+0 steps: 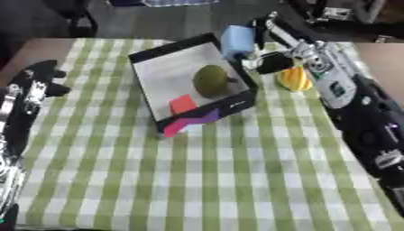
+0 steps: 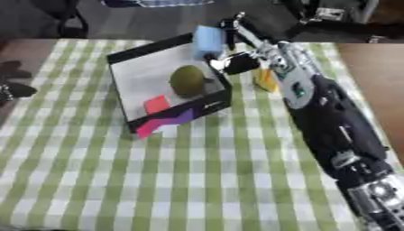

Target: Pick up objects on the table and place them in the box.

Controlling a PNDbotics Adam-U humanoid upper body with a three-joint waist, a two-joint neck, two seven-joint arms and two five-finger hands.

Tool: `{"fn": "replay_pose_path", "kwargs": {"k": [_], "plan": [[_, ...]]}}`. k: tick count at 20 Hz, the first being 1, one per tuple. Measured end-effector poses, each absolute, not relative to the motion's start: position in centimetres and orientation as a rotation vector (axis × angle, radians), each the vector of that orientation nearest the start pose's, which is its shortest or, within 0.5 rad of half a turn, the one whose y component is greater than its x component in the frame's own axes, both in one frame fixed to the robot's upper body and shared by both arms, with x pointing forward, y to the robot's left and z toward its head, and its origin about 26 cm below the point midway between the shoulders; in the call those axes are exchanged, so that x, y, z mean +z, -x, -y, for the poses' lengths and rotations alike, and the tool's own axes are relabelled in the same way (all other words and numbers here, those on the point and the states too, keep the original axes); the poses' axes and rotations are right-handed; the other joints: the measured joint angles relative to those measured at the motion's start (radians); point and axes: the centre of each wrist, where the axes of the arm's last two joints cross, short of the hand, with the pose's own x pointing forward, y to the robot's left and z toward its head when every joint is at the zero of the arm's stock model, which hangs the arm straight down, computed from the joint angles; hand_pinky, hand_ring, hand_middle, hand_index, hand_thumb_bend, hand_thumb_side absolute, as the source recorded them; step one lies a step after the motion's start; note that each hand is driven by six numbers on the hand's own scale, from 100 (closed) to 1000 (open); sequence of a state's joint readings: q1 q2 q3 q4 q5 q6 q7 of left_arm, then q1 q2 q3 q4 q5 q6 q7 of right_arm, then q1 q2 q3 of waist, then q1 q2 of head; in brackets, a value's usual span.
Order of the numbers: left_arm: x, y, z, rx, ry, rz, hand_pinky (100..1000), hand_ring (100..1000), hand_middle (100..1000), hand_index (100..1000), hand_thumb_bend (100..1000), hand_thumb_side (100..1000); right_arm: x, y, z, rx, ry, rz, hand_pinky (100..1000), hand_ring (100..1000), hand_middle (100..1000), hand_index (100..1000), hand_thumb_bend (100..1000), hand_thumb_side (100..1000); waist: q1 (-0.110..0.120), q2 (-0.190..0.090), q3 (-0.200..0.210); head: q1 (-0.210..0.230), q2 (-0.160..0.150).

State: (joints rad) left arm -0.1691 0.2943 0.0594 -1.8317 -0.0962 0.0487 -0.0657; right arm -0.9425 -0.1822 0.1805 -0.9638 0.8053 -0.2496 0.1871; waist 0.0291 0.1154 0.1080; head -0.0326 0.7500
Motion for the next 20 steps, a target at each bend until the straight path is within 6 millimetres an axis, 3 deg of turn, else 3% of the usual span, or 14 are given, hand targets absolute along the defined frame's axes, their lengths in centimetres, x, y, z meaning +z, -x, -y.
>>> {"fn": "replay_pose_path", "kwargs": {"k": [3,4,6,9,10,13,16,20], "plan": [[13.0,-30.7,-29.0,-0.376,-0.265,1.938,721,598,667,844,366,864,14.1,-47.4,13.9,1.395,0.603,1.779,847,672,461,569,228,420,0.003,0.012,0.032,-0.044,-0.018],[13.1,-30.8,-28.8,-0.377,-0.256,1.943,722,597,666,844,369,864,13.4,-47.3,13.4,1.399,0.615,1.755,859,718,571,697,280,461,0.005,0.015,0.041,-0.056,-0.023],[13.2,-30.8,-28.6,-0.380,-0.244,1.947,722,596,665,844,369,864,12.0,-47.2,12.6,1.412,0.647,1.710,881,784,724,859,416,531,0.007,0.017,0.049,-0.076,-0.029],[13.2,-30.9,-28.5,-0.384,-0.240,1.947,722,595,663,844,369,863,11.3,-47.1,12.1,1.429,0.720,1.678,910,844,847,971,532,603,0.007,0.018,0.052,-0.093,-0.035],[13.2,-30.9,-28.5,-0.384,-0.239,1.947,723,595,664,844,367,864,11.3,-47.1,12.1,1.432,0.743,1.674,917,855,876,986,581,644,0.007,0.018,0.052,-0.094,-0.037],[13.1,-30.8,-28.4,-0.380,-0.236,1.947,724,595,663,844,367,864,11.4,-47.1,12.1,1.432,0.795,1.679,927,864,905,1000,609,679,0.007,0.018,0.049,-0.099,-0.041],[13.0,-30.8,-28.3,-0.377,-0.234,1.946,724,594,663,844,366,864,12.6,-47.1,12.0,1.424,0.820,1.726,930,864,903,1000,583,664,0.007,0.018,0.039,-0.102,-0.042],[12.8,-30.7,-28.4,-0.375,-0.235,1.938,726,594,663,843,363,865,15.8,-47.3,12.7,1.369,0.811,1.827,928,844,868,993,510,627,0.007,0.018,0.022,-0.103,-0.042]]}}
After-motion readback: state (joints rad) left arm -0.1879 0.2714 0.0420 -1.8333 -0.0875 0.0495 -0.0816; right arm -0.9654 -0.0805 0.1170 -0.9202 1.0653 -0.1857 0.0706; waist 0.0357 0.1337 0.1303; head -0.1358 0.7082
